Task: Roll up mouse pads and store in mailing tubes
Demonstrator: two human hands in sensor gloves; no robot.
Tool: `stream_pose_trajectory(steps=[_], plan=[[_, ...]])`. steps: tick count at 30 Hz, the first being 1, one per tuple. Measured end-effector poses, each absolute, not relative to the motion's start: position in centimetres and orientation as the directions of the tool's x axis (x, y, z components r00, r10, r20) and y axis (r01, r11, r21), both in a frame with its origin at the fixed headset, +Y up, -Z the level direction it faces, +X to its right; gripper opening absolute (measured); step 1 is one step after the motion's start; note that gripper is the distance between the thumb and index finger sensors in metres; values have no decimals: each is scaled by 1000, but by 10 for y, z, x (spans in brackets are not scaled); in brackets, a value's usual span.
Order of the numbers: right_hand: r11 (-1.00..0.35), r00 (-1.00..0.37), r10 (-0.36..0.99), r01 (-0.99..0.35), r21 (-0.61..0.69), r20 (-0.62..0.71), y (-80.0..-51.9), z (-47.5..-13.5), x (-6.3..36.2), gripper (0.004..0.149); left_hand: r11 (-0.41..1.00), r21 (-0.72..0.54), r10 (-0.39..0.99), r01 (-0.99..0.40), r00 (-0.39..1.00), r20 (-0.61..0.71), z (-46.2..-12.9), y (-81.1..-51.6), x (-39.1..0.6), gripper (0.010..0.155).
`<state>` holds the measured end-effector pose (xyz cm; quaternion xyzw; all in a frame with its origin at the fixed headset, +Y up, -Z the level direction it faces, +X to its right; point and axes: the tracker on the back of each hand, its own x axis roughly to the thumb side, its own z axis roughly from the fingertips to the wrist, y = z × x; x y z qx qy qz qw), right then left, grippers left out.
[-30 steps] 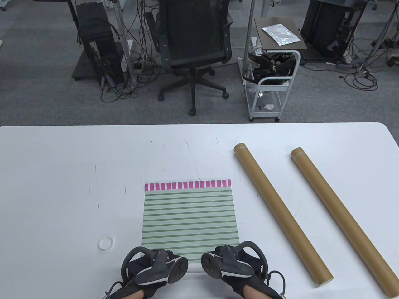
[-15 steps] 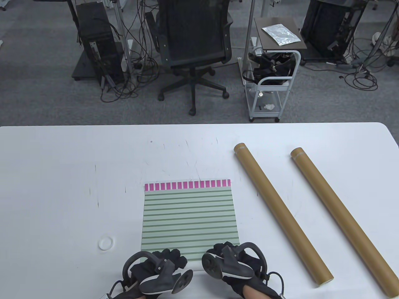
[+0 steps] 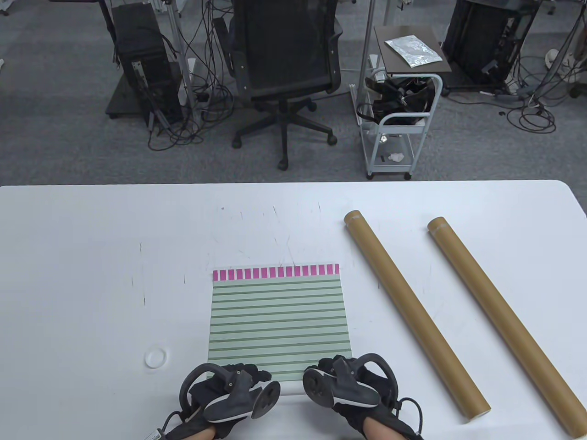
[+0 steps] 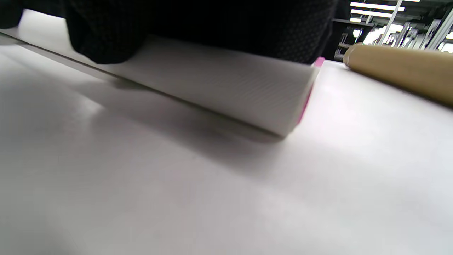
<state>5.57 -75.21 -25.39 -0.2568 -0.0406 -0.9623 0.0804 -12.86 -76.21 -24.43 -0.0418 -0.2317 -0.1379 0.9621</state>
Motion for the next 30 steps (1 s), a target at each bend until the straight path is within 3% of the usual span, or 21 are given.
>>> stream_pose_trajectory(steps=[6, 9, 19, 25, 30], plan=[[-983, -849, -93, 162, 88, 521, -751, -253, 53, 47, 971, -109, -139, 214, 871, 471, -246, -759, -137, 51], [-981, -849, -103, 174, 89, 518, -752, -253, 52, 46, 964, -112, -158, 239, 863, 479, -244, -759, -136, 43], [-982, -850, -119, 176, 63, 514, -754, -248, 54, 50, 972, -132, -122, 194, 899, 421, -248, -763, -137, 41], [-980, -825, -171, 200, -4, 539, -750, -243, 49, 43, 974, -130, -121, 186, 909, 398, -250, -763, -137, 40], [-987, -845, -113, 156, 37, 522, -753, -248, 52, 49, 971, -86, -172, 223, 902, 397, -249, -763, -136, 41]])
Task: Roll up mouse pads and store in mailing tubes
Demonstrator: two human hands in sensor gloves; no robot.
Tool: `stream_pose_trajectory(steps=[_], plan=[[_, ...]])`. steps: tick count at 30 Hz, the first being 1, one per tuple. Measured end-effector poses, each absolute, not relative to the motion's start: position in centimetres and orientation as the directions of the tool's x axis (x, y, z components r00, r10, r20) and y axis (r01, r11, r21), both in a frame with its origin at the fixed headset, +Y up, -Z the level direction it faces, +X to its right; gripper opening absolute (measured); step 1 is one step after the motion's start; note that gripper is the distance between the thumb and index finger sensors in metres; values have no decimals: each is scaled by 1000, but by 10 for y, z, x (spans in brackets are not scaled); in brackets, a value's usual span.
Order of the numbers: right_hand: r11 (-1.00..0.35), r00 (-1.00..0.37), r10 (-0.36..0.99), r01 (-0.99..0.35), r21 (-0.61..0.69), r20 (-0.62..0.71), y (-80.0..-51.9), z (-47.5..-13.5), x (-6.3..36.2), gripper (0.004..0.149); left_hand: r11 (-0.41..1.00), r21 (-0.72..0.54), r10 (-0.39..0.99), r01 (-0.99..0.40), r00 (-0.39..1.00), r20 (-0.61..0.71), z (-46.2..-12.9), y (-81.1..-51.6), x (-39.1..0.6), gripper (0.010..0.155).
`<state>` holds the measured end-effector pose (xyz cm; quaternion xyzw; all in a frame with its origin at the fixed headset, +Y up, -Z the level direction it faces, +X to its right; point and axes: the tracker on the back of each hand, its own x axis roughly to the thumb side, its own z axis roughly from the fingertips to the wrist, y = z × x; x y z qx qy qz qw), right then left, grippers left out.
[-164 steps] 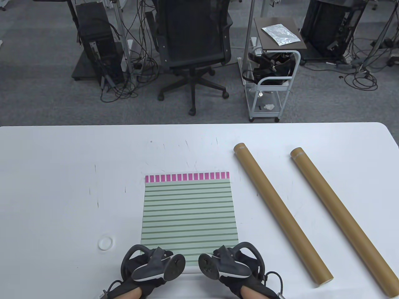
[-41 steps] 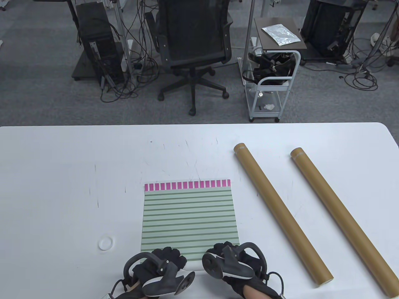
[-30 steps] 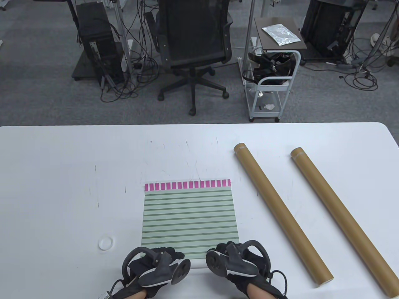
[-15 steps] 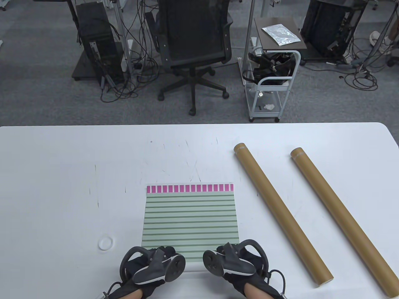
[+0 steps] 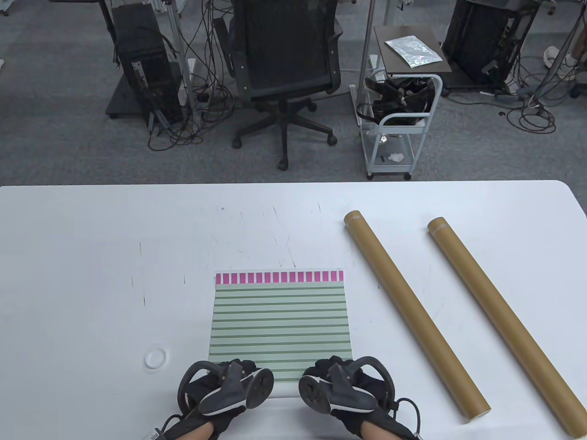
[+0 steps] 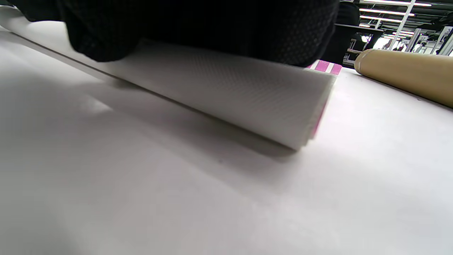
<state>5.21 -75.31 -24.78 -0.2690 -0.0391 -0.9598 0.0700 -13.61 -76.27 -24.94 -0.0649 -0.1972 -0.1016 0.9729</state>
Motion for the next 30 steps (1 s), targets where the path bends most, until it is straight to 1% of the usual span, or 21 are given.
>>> stream_pose_trajectory(steps=[1, 2, 3, 6, 8, 10, 11, 12, 13, 15, 16, 18, 21, 27, 30], plan=[[-987, -845, -113, 157, 40, 522, -753, -248, 52, 48, 968, -68, -194, 241, 894, 404, -249, -763, -136, 41], [-987, -847, -118, 160, 35, 519, -754, -248, 52, 48, 963, -23, -234, 267, 879, 416, -247, -762, -136, 40], [-987, -848, -121, 160, 33, 516, -754, -249, 52, 48, 964, -10, -236, 266, 872, 428, -245, -760, -136, 40], [-989, -856, -97, 140, 48, 507, -754, -250, 53, 47, 972, -74, -167, 223, 877, 451, -244, -757, -139, 42], [-988, -856, -100, 144, 49, 508, -754, -250, 54, 47, 972, -150, -95, 183, 883, 460, -244, -756, -140, 50], [-988, -857, -96, 144, 57, 506, -754, -251, 53, 47, 969, -123, -138, 214, 882, 451, -243, -757, -139, 50], [-988, -858, -94, 144, 62, 505, -754, -251, 53, 47, 962, -66, -208, 265, 868, 450, -242, -758, -138, 49], [-988, -858, -93, 144, 63, 505, -755, -251, 53, 47, 957, -27, -248, 290, 860, 447, -241, -758, -137, 49], [-988, -857, -91, 143, 65, 507, -754, -252, 54, 47, 954, -15, -263, 301, 855, 446, -241, -757, -136, 49], [-990, -855, -85, 129, 51, 511, -751, -250, 54, 48, 958, -42, -239, 285, 867, 438, -242, -757, -135, 47], [-993, -856, -94, 117, 13, 508, -748, -249, 53, 49, 960, -50, -228, 276, 871, 435, -243, -757, -136, 47], [-991, -848, -119, 134, -9, 516, -745, -247, 51, 48, 964, -67, -204, 256, 882, 425, -246, -757, -138, 46], [-985, -848, -143, 170, 8, 510, -750, -249, 51, 51, 970, -102, -163, 222, 900, 404, -250, -758, -142, 46], [-989, -868, -99, 140, 49, 486, -752, -253, 55, 50, 970, -99, -166, 222, 902, 399, -252, -757, -143, 46], [-985, -856, -95, 156, 79, 509, -750, -252, 52, 48, 967, -129, -151, 221, 899, 412, -251, -755, -144, 46]])
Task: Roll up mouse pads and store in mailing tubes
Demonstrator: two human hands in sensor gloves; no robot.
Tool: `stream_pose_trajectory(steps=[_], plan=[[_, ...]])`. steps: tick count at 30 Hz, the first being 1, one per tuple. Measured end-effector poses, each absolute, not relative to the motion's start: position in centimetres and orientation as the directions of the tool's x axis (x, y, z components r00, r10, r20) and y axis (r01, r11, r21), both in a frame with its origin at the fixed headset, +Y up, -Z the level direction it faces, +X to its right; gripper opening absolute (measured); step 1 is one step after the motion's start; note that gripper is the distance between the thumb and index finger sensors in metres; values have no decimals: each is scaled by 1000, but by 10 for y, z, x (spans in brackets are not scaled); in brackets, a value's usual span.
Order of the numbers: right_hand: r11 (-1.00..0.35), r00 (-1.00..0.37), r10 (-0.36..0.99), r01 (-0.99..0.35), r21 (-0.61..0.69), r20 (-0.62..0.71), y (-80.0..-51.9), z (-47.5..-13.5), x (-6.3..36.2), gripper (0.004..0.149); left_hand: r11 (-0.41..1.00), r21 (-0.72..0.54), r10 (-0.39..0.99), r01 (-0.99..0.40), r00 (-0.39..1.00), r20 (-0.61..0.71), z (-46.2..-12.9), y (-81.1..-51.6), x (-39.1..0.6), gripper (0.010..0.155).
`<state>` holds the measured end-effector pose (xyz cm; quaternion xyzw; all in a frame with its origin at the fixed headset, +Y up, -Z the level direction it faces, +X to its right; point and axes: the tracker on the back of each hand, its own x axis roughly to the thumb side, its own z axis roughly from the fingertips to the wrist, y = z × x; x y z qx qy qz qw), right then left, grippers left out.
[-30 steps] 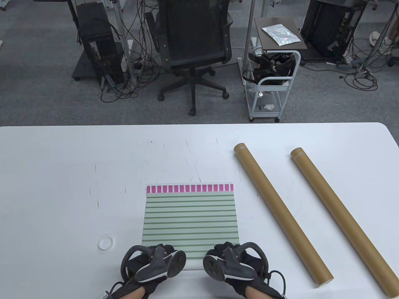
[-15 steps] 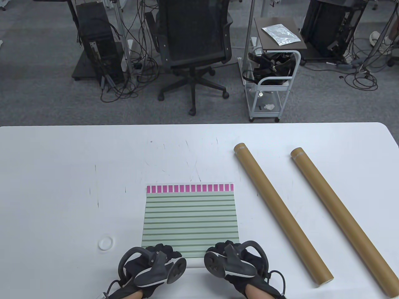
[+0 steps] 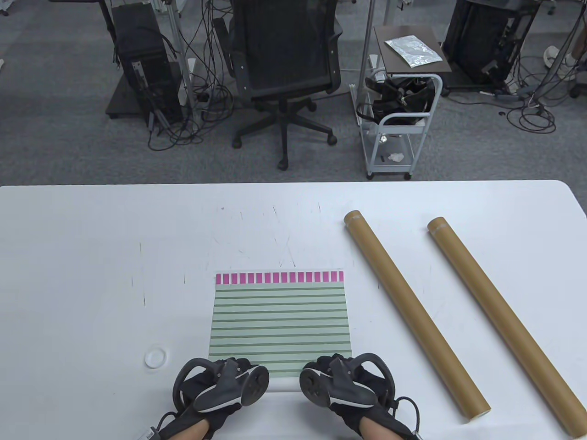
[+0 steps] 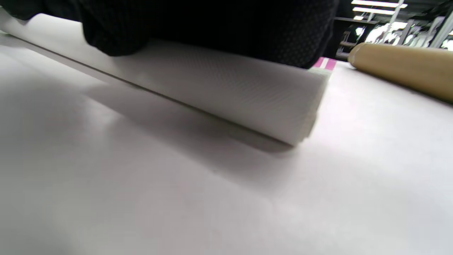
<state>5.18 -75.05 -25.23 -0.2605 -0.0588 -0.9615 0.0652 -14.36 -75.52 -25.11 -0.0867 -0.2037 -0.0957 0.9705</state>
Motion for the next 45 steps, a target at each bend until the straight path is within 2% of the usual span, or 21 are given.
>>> stream_pose_trajectory(steps=[2, 7, 10, 11, 13, 17, 21, 25, 30, 35, 38, 41, 44, 45], plan=[[-985, -850, -88, 152, 82, 520, -751, -250, 51, 48, 963, -150, -136, 222, 887, 440, -247, -755, -144, 46], [-987, -855, -82, 141, 78, 512, -753, -252, 52, 46, 958, -110, -187, 265, 869, 459, -241, -756, -138, 43], [-991, -873, -31, 89, 97, 487, -755, -254, 55, 45, 947, -26, -274, 322, 843, 463, -236, -753, -135, 46], [-992, -878, -28, 83, 96, 478, -756, -255, 55, 45, 937, 1, -309, 350, 826, 471, -235, -754, -135, 54], [-993, -888, -48, 91, 73, 458, -760, -255, 53, 44, 919, -2, -351, 394, 822, 449, -238, -758, -134, 52], [-988, -875, -127, 153, 18, 468, -761, -253, 51, 46, 950, -94, -234, 299, 876, 421, -247, -758, -140, 49], [-995, -885, -68, 93, 31, 461, -755, -255, 54, 44, 954, -98, -225, 285, 891, 394, -251, -758, -141, 48], [-990, -887, -32, 92, 109, 462, -754, -259, 59, 55, 949, -99, -241, 301, 888, 391, -252, -759, -143, 49], [-989, -888, -60, 114, 92, 457, -754, -260, 57, 50, 954, -121, -209, 275, 897, 390, -252, -758, -145, 49], [-982, -873, -43, 126, 139, 486, -752, -256, 55, 47, 953, -167, -160, 253, 887, 433, -246, -753, -144, 48], [-981, -870, -72, 150, 123, 488, -752, -256, 52, 46, 939, -102, -246, 328, 851, 465, -239, -751, -138, 46], [-985, -882, -37, 111, 131, 470, -755, -258, 55, 45, 926, -35, -308, 376, 807, 504, -230, -751, -131, 44], [-988, -886, -45, 109, 111, 462, -757, -258, 56, 44, 924, -40, -308, 380, 802, 512, -229, -750, -130, 56], [-988, -886, -59, 116, 98, 461, -758, -257, 55, 44, 929, -35, -304, 369, 814, 494, -230, -752, -130, 54]])
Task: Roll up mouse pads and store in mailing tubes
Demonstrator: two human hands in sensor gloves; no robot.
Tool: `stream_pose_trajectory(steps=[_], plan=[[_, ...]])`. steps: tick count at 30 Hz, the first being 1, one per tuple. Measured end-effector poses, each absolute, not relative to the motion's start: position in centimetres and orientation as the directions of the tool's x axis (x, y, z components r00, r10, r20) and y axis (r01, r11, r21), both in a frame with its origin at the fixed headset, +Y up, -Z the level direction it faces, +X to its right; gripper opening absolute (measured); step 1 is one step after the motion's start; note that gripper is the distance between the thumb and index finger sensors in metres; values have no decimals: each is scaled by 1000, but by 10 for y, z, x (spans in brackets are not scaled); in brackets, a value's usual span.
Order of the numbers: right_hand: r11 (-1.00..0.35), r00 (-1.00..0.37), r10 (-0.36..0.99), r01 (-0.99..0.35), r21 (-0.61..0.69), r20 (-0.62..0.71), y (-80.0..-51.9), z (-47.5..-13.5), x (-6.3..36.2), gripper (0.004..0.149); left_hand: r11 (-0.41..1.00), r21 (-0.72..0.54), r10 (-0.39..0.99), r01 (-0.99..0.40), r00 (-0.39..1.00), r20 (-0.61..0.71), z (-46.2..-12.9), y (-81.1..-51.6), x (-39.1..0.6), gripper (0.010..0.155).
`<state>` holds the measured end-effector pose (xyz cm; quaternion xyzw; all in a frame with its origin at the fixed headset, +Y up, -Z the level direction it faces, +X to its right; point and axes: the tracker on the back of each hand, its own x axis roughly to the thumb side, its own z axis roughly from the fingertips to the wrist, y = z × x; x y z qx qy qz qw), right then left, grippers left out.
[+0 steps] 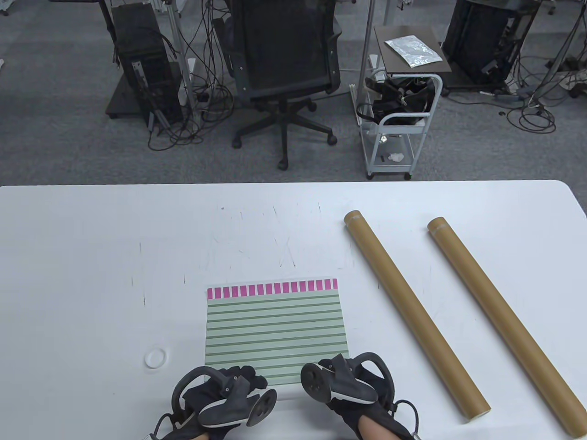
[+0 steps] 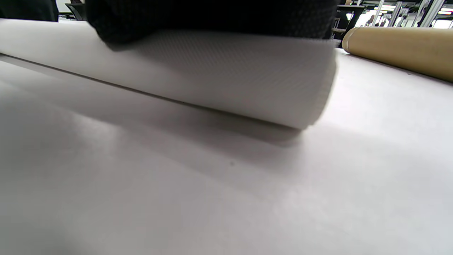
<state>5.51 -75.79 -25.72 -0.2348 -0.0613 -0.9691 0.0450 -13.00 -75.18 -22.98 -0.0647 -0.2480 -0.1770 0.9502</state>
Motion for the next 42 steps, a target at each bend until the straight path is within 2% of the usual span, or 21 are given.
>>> stream_pose_trajectory(steps=[6, 14, 19, 24, 27, 29, 31, 36, 42], plan=[[-992, -898, -40, 88, 91, 438, -758, -258, 60, 45, 948, -29, -269, 317, 847, 458, -234, -753, -137, 51], [-990, -886, -88, 129, 60, 456, -753, -256, 63, 42, 946, -73, -253, 315, 862, 439, -239, -755, -137, 50], [-970, -896, 7, 102, 221, 444, -759, -260, 69, 55, 949, -97, -236, 300, 879, 416, -241, -756, -139, 49], [-984, -905, -9, 84, 159, 426, -759, -262, 69, 51, 957, -72, -225, 281, 876, 427, -239, -756, -140, 45], [-986, -908, -4, 73, 150, 419, -759, -262, 70, 50, 955, -61, -234, 289, 865, 444, -237, -755, -139, 48], [-988, -910, -8, 72, 140, 415, -759, -262, 70, 49, 950, -28, -268, 313, 855, 444, -235, -756, -136, 54], [-988, -913, -17, 77, 132, 407, -760, -262, 70, 50, 938, 36, -325, 344, 841, 432, -235, -756, -135, 51], [-988, -914, -46, 102, 119, 402, -761, -262, 70, 51, 962, -46, -229, 269, 888, 398, -242, -756, -139, 48], [-982, -907, -23, 100, 162, 421, -757, -263, 69, 49, 960, -84, -208, 268, 880, 428, -242, -754, -140, 47]])
